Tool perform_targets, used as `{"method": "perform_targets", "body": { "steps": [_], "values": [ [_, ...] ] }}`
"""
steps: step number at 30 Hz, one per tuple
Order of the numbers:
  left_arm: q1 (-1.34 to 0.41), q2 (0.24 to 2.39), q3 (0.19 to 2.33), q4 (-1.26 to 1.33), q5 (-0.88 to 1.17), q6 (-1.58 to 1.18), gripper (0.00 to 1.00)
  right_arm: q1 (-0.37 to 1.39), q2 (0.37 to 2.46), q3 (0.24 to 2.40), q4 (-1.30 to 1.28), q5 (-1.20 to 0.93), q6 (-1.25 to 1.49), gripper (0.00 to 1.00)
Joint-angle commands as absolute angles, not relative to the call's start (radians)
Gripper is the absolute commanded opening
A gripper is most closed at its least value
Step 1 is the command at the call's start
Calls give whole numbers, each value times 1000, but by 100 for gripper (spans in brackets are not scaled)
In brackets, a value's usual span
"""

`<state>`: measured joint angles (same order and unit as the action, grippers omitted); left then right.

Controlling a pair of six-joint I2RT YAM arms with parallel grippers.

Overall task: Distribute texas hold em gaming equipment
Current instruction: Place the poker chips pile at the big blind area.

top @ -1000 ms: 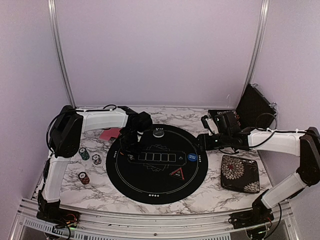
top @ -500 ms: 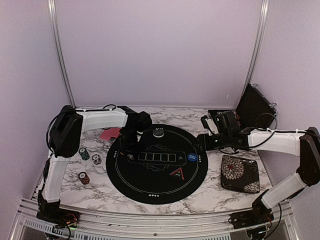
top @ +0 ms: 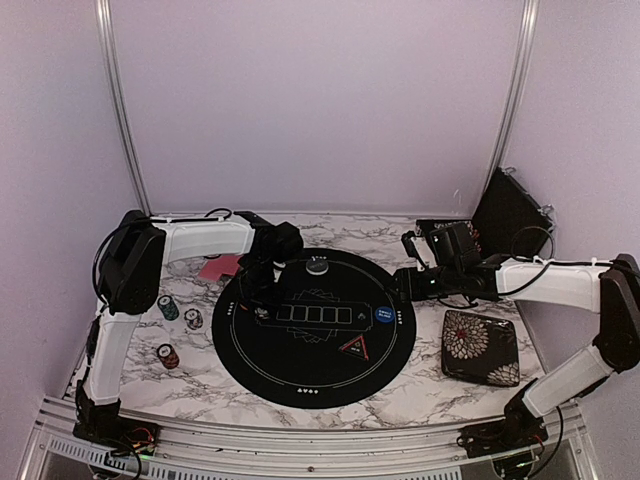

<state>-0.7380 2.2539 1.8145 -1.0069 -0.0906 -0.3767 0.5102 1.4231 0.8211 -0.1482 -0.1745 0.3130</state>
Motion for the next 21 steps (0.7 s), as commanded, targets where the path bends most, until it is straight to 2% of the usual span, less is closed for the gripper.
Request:
{"method": "perform_targets", "body": {
  "steps": [1, 7, 21],
  "values": [
    [-733, 2215, 1822, -1014, -94, -365, 58, 501, 1427, 860, -137, -179, 304, 56],
    [-732, 2200, 1831, -1014, -86, -355, 67, 501, 1434, 864, -144, -183, 300, 56],
    [-723, 2109, 1824, -982, -59, -343, 97, 524, 1456, 908, -178, -184, 286, 57]
  ]
}}
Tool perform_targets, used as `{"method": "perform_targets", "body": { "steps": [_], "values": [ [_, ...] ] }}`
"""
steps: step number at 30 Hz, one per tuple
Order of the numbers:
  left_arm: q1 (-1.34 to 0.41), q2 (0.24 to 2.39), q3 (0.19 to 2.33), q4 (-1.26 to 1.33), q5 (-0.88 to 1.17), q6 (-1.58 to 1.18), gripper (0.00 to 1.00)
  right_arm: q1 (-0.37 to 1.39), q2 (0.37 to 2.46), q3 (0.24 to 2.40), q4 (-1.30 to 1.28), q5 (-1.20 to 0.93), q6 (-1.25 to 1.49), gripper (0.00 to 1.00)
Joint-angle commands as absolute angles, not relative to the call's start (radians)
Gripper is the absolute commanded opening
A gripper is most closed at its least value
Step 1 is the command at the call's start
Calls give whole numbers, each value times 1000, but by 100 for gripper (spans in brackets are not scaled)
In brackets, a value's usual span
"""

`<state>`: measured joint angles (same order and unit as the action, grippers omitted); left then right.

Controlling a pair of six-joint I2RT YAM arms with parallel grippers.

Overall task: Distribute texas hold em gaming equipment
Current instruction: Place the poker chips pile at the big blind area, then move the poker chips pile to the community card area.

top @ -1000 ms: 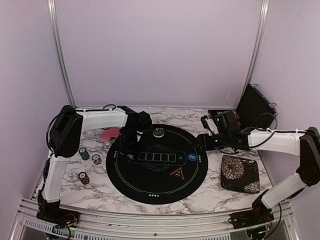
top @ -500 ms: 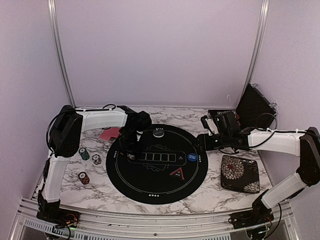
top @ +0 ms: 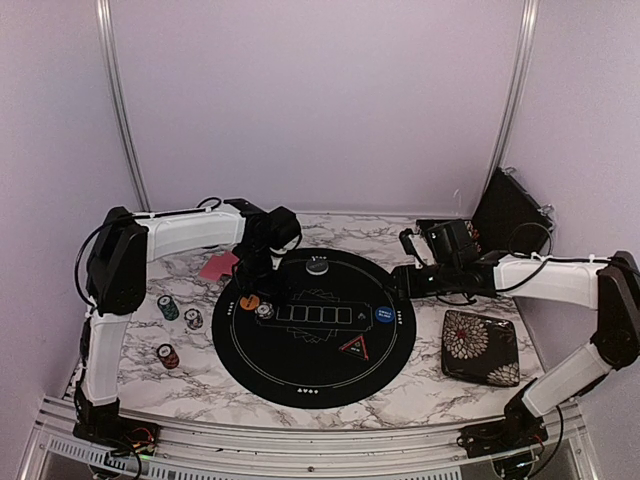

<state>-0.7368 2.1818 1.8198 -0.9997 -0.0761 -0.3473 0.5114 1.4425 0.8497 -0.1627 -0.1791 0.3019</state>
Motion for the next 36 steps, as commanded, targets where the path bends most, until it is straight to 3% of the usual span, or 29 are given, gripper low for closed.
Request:
{"method": "perform_targets", "body": {
  "steps": [1, 15, 24, 36],
  "values": [
    [-718, 2093, 1812, -971, -55, -347, 99, 533, 1460, 917, -183, -176, 284, 57],
    [-622, 1872, 1549, -827, 41, -367, 97, 787, 1710, 1225, -284, -45, 274, 61],
    [-684, 1902, 1455, -765, 66, -409, 96, 787, 1705, 1216, -277, -5, 308, 61],
    [-736, 2031, 1518, -739, 45, -453, 95, 751, 1618, 1119, -254, 22, 304, 61]
  ]
}}
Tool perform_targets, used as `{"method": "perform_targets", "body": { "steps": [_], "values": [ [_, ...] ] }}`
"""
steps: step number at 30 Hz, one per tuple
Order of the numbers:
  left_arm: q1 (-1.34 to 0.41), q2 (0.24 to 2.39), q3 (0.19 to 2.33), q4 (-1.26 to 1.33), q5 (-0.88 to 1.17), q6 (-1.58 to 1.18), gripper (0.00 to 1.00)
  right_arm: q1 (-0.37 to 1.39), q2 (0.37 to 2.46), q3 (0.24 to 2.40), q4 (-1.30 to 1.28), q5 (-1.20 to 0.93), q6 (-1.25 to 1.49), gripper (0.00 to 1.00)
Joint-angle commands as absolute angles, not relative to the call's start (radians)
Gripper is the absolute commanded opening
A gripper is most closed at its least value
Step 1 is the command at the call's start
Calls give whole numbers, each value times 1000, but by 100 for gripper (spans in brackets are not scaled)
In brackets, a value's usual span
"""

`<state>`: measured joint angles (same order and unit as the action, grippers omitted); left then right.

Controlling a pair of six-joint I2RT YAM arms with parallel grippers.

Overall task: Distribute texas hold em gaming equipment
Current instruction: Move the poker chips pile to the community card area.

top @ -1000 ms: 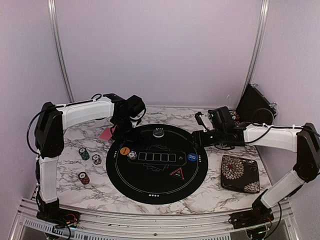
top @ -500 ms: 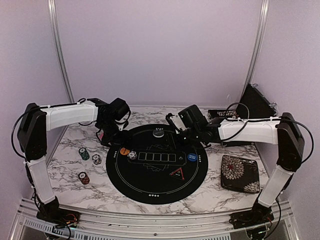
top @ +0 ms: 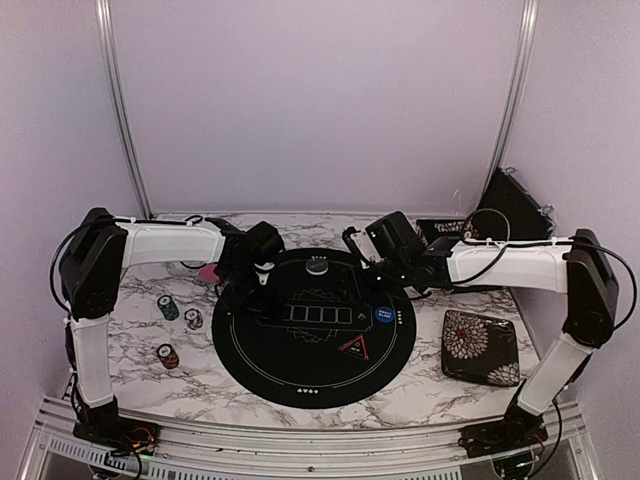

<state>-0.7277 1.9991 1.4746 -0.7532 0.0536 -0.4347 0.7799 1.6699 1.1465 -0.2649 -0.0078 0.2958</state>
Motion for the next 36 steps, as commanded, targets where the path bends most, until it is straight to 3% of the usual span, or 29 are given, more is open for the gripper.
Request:
{"method": "perform_targets", "body": {
  "steps": [1, 11, 24, 36],
  "values": [
    [-740, 2039, 1523, -739, 44, -456, 94, 743, 1603, 1109, -251, 18, 304, 61],
    [-745, 2105, 1580, -745, 7, -470, 80, 689, 1537, 1044, -223, -22, 296, 61],
    [-743, 2126, 1594, -767, -48, -484, 76, 669, 1516, 1016, -209, -44, 289, 61],
    [-744, 2146, 1600, -775, -56, -486, 65, 665, 1496, 1003, -200, -48, 290, 61]
  ]
}}
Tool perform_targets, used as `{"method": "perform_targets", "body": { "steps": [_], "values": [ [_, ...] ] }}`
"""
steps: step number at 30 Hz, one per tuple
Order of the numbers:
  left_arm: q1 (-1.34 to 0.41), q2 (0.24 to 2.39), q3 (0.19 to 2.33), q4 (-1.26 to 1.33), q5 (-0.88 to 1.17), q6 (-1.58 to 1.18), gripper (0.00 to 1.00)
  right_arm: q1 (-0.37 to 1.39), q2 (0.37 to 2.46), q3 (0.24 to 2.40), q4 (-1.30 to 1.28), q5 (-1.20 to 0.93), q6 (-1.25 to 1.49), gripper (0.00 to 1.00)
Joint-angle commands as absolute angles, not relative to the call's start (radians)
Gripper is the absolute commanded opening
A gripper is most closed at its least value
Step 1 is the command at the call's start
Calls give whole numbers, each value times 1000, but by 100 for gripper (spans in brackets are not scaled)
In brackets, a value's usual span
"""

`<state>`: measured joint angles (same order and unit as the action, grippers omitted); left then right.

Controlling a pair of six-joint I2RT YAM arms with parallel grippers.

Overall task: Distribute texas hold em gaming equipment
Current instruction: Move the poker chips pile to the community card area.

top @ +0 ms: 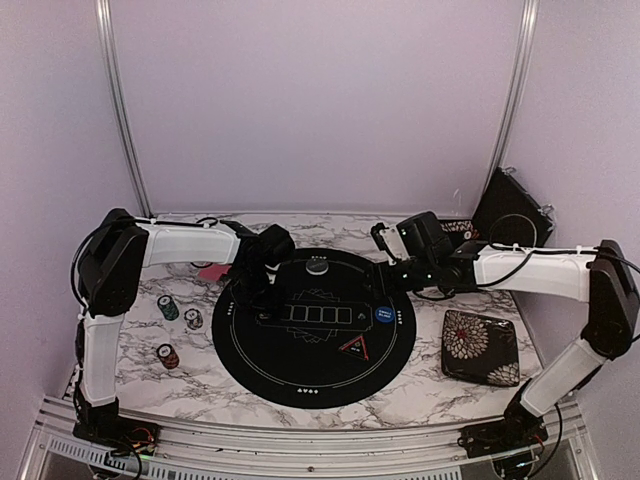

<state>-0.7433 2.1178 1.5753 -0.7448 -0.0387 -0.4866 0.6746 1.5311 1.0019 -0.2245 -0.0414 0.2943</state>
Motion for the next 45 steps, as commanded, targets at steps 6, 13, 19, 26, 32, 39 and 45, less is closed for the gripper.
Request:
{"method": "perform_targets", "body": {
  "steps": [6, 13, 19, 26, 32, 39, 45],
  "values": [
    [-745, 2154, 1601, -776, -51, -486, 59, 664, 1487, 997, -198, -46, 291, 61],
    [-749, 2164, 1604, -776, -46, -490, 53, 661, 1480, 993, -194, -46, 290, 61],
    [-755, 2169, 1606, -776, -48, -492, 49, 661, 1476, 988, -193, -46, 287, 61],
    [-761, 2179, 1616, -778, -45, -493, 46, 658, 1466, 983, -193, -46, 286, 61],
    [-769, 2187, 1624, -779, -46, -492, 44, 658, 1459, 979, -195, -44, 284, 61],
    [-778, 2199, 1638, -788, -49, -492, 43, 658, 1450, 973, -191, -44, 286, 61],
    [-790, 2220, 1663, -795, -41, -493, 43, 657, 1444, 967, -188, -43, 286, 61]
  ]
}}
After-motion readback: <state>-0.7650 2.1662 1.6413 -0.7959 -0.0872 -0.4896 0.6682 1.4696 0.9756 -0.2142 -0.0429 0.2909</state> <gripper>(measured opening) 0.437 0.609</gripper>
